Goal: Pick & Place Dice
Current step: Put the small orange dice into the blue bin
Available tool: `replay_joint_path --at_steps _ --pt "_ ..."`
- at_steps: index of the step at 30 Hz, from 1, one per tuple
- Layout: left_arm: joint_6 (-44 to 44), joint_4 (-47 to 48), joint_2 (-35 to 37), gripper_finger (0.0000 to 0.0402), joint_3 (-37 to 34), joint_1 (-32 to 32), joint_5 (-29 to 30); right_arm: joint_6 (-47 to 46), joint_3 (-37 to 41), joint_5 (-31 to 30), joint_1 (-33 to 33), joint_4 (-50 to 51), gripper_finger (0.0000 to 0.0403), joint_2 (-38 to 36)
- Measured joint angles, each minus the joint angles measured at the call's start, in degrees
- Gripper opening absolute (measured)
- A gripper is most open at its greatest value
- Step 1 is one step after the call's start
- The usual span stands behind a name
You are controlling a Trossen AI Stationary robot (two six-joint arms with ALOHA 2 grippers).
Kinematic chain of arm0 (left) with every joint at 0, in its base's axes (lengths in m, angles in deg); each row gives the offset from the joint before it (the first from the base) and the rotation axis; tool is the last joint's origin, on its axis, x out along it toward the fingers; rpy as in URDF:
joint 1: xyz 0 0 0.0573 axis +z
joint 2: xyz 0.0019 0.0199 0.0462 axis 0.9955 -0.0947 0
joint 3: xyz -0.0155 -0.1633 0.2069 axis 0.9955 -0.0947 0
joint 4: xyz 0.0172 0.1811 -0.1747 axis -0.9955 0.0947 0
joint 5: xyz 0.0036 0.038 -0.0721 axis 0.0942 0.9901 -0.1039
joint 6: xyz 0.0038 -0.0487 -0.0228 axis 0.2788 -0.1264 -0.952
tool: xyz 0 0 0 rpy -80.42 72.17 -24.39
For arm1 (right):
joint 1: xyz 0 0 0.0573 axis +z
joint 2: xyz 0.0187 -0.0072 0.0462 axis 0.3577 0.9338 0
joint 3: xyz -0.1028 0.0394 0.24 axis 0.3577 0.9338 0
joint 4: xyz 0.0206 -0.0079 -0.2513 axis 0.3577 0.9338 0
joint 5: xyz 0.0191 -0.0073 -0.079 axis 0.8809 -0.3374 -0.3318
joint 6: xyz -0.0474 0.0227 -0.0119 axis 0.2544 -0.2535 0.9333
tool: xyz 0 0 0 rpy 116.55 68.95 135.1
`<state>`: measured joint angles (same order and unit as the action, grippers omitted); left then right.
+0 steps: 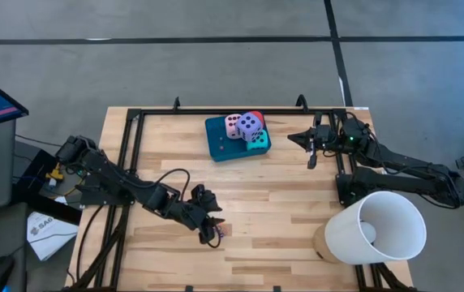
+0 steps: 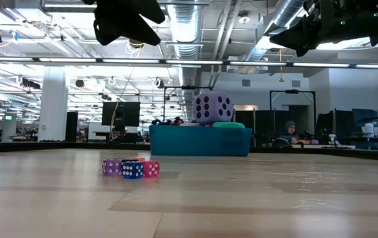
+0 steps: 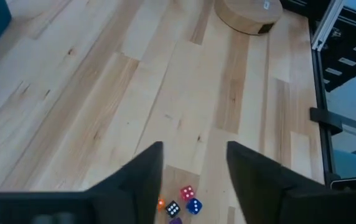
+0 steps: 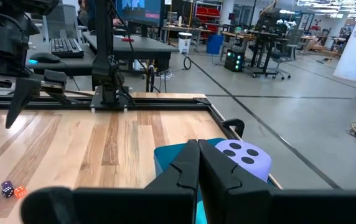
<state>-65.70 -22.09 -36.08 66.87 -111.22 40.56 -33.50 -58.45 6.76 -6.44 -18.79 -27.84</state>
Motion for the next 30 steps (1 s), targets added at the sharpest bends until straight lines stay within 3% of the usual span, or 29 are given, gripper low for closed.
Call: replay_joint_path --at_steps 5,11,30 --pt "2.8 -0.1 0.0 0.0226 0.0 0.0 0.0 0.0 0.0 0.0 0.0 0.0 0.0 0.0" --pt "3.0 -3.2 0.0 0.0259 0.0 0.4 0.0 0.0 0.0 0.0 0.0 0.0 0.0 0.0" --pt "2.8 -7.3 0.0 0.026 0.0 0.4 0.0 0.0 0.0 0.0 0.0 0.0 0.0 0.0"
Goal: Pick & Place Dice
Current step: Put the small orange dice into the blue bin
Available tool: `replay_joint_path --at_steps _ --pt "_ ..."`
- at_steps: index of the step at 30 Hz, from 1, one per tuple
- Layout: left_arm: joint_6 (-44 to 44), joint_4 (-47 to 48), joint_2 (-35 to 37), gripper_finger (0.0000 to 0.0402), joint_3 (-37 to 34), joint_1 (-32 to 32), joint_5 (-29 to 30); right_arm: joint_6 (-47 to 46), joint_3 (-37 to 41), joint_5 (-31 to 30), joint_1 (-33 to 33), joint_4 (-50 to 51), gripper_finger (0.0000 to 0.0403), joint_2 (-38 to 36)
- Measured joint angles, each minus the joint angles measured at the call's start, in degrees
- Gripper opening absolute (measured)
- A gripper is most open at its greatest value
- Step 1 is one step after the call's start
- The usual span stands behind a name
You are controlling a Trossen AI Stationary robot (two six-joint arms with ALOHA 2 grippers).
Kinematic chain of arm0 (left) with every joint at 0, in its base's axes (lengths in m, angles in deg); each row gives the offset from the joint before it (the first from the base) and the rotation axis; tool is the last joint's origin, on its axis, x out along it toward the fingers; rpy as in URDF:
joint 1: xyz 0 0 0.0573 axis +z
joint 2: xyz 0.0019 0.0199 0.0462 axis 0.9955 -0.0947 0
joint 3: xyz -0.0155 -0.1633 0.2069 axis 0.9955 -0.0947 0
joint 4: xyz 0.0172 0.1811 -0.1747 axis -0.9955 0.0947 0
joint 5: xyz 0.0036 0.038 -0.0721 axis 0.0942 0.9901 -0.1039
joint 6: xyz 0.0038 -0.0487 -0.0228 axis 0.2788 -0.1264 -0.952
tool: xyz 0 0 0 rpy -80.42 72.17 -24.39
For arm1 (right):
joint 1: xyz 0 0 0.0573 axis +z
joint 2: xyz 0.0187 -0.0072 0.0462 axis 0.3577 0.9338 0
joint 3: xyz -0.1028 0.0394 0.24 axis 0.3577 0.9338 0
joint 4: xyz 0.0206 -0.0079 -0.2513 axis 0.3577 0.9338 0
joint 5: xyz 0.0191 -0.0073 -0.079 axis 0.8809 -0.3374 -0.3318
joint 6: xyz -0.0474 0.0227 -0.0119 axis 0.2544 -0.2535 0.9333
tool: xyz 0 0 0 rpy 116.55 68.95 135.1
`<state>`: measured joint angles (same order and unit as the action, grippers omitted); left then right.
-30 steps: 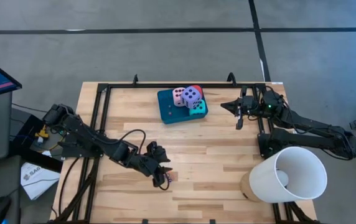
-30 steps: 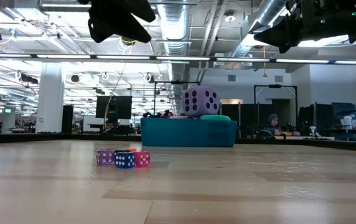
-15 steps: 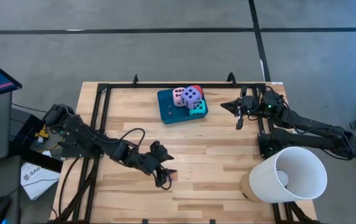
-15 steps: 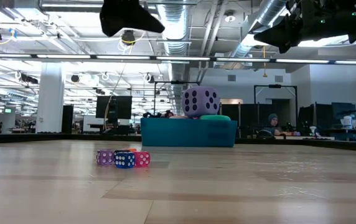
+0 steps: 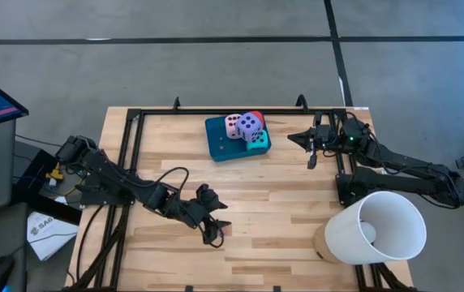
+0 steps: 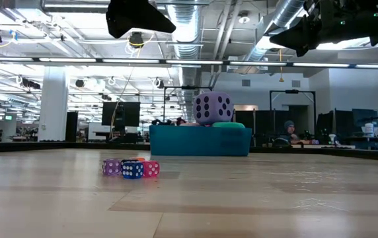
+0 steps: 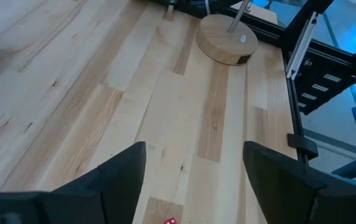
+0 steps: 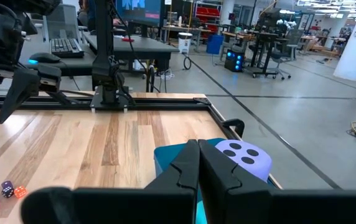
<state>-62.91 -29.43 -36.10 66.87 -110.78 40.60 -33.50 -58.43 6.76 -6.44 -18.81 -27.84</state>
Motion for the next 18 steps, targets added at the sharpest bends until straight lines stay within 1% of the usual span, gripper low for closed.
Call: replay_joint_path --at_steps 10,18 --pt "-9.0 0.0 0.0 0.026 0.0 1.6 0.2 0.0 0.0 0.0 0.0 0.0 0.0 0.0" --pt "-10.5 -0.2 -0.4 0.026 0.0 2.0 0.2 0.0 0.0 0.0 0.0 0.0 0.0 0.0"
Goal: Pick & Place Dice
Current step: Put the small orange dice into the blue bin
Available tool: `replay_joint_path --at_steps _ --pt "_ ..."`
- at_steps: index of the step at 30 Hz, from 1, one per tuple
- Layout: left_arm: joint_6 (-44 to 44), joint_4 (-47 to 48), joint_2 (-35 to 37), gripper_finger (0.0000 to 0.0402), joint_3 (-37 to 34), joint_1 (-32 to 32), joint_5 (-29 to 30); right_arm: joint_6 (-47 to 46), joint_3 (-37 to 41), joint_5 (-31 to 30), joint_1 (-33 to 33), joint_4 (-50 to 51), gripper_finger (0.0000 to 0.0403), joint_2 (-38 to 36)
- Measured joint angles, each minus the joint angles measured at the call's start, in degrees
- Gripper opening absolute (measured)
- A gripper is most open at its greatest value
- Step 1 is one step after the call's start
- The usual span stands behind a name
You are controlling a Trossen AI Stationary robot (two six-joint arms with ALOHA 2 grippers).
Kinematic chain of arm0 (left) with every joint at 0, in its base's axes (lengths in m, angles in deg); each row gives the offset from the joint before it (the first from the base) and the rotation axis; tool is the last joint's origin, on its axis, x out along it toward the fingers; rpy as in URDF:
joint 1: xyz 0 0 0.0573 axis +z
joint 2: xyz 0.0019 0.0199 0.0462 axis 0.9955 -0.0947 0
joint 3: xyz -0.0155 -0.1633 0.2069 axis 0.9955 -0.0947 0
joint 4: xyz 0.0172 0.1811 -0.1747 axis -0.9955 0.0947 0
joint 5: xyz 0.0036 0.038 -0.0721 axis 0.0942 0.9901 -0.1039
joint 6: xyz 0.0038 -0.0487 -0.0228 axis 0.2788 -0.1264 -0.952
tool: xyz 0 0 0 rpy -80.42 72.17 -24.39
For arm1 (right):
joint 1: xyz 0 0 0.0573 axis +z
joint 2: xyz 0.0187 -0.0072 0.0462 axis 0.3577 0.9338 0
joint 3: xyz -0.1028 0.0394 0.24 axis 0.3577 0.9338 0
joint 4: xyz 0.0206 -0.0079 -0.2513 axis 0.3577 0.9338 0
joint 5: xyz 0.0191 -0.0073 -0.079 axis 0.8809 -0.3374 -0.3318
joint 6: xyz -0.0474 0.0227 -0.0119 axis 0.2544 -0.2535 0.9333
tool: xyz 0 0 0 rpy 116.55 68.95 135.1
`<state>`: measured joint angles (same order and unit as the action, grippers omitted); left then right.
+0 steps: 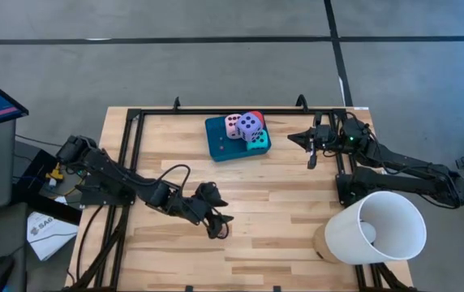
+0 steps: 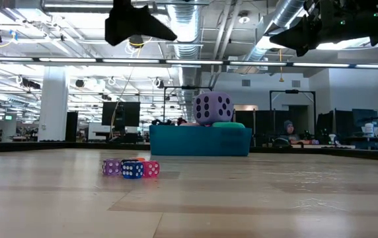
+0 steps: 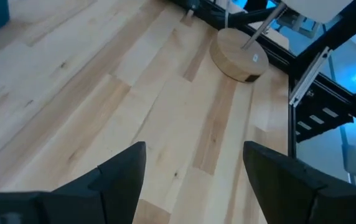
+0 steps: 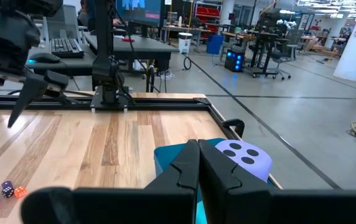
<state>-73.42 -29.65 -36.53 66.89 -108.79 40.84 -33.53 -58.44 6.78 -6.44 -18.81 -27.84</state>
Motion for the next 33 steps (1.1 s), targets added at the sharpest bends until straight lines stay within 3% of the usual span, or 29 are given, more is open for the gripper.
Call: replay_joint_path --at_steps 13,20,25,33 --pt "-1.7 -0.2 -7.7 0.026 0.0 0.6 0.4 0.0 0.0 0.0 0.0 0.0 0.0 0.0" --pt "-2.0 -0.1 -12.6 0.026 0.0 0.5 -5.4 0.0 0.0 0.0 0.0 0.0 0.0 0.0" --pt "-7.3 0.8 -15.8 0.026 0.0 0.5 -9.7 0.0 0.0 0.0 0.0 0.0 0.0 0.0" --pt "-9.0 3.6 -17.1 0.026 0.0 0.5 -10.5 -0.1 0.0 0.0 0.0 0.0 0.0 0.0"
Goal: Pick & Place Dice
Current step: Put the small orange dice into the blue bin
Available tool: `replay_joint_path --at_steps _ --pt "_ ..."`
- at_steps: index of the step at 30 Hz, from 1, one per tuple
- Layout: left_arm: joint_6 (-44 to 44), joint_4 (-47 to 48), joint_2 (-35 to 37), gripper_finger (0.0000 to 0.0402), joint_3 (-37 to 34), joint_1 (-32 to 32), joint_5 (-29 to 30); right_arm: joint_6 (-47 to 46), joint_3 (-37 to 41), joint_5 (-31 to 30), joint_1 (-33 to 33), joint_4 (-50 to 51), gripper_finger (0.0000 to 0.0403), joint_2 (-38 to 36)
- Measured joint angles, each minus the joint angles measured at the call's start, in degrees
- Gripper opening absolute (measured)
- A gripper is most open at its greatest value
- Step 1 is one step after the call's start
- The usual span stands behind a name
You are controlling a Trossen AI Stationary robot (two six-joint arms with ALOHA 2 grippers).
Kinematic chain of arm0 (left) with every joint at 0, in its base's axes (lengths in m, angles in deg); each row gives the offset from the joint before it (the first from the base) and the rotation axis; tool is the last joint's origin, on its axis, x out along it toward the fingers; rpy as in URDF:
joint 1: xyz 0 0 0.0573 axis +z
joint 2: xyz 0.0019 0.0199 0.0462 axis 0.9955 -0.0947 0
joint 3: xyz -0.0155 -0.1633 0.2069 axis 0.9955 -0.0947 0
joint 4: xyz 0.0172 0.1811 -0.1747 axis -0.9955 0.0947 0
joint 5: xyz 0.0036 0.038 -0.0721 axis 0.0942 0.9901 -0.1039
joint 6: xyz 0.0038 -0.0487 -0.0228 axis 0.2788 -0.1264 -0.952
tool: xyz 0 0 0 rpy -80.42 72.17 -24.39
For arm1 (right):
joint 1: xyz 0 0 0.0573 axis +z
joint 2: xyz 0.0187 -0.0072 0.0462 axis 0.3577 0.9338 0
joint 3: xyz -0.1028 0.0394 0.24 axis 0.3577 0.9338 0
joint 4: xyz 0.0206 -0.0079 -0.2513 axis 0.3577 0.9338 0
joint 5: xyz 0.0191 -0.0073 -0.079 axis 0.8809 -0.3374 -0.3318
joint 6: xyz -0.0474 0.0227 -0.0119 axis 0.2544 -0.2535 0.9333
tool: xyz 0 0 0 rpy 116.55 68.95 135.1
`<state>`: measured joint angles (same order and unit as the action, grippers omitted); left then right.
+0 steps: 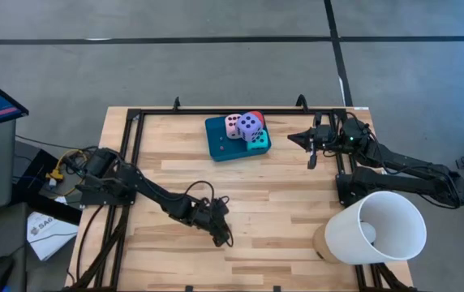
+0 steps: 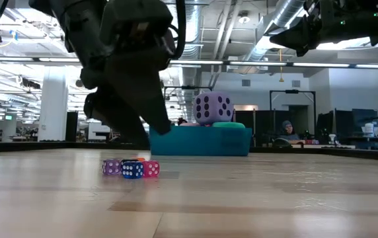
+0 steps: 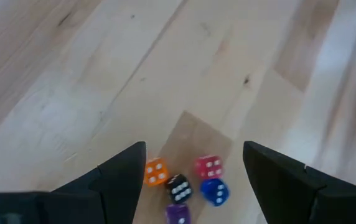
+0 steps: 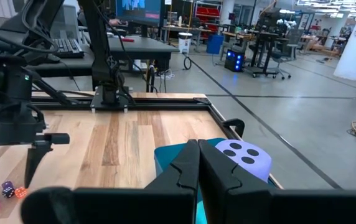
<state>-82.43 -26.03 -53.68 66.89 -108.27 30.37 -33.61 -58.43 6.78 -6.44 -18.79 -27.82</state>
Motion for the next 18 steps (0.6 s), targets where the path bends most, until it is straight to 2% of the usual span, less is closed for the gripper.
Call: replay_joint_path --at_steps 9,18 --pt "-4.6 4.8 0.0 0.026 0.0 0.0 0.0 -0.5 0.0 0.0 0.0 0.0 0.0 0.0" --pt "-4.9 3.9 -0.9 0.026 0.0 0.0 0.2 -0.5 0.0 0.0 0.0 0.0 0.0 0.0"
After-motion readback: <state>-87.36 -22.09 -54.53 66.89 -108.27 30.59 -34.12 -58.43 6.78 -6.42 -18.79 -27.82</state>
